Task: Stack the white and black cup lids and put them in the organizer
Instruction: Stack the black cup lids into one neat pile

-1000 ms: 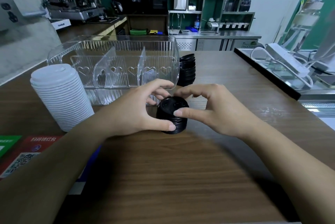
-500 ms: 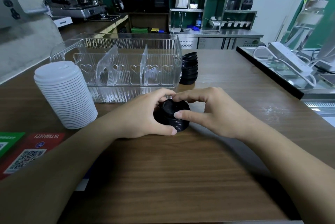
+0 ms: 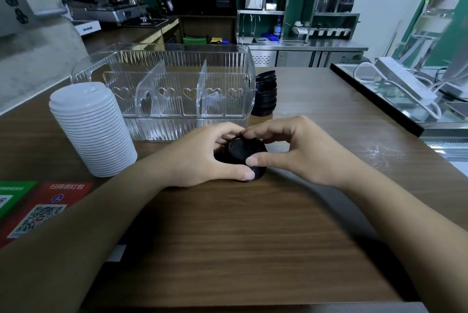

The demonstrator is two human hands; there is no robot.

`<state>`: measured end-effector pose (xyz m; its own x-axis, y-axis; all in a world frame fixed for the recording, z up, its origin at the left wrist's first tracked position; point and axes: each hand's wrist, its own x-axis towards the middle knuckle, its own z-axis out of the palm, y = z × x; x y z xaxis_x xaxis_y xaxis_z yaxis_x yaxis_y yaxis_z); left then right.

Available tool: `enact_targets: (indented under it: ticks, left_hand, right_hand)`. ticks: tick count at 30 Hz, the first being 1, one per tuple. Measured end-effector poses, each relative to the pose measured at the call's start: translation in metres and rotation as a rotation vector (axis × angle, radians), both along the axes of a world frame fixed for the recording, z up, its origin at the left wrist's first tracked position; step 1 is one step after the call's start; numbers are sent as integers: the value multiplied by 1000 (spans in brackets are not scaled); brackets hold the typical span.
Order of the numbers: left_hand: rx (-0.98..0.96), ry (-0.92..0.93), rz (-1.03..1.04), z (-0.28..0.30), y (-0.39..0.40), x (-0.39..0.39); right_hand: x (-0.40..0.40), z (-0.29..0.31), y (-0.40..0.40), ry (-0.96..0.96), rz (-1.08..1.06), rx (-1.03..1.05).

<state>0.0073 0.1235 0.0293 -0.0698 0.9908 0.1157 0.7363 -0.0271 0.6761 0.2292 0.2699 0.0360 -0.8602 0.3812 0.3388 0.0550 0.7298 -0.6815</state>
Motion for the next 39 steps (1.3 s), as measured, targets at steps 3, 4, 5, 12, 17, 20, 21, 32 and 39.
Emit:
enact_targets:
  ticks: [3, 4, 5, 12, 17, 20, 21, 32, 39]
  left_hand:
    - [3, 2, 21, 0, 0, 2]
    - [6, 9, 32, 0, 0, 3]
    - [12, 19, 40, 0, 0, 4]
    - [56, 21, 73, -4, 0, 9]
    - [99, 17, 127, -9, 3, 16]
    - [123, 21, 145, -12, 5, 18]
    - [126, 17, 147, -13, 6, 18]
    - [144, 20, 129, -13, 8, 17]
    - [160, 42, 106, -12, 10, 16]
  right_hand:
    - [-1, -1, 3, 61, 9, -159]
    - [-1, 0, 6, 94, -5, -203]
    - [-1, 1, 9, 132, -45, -218]
    - [-13, -14, 33, 180, -436, -214]
    - [-38, 0, 53, 91, -572, -62]
    - [-53, 9, 75, 128, -614, -119]
    - [-58, 10, 83, 138, -615, -156]
    - [-110, 12, 157, 201, -503, -536]
    - [-124, -1, 186, 229, -448, -680]
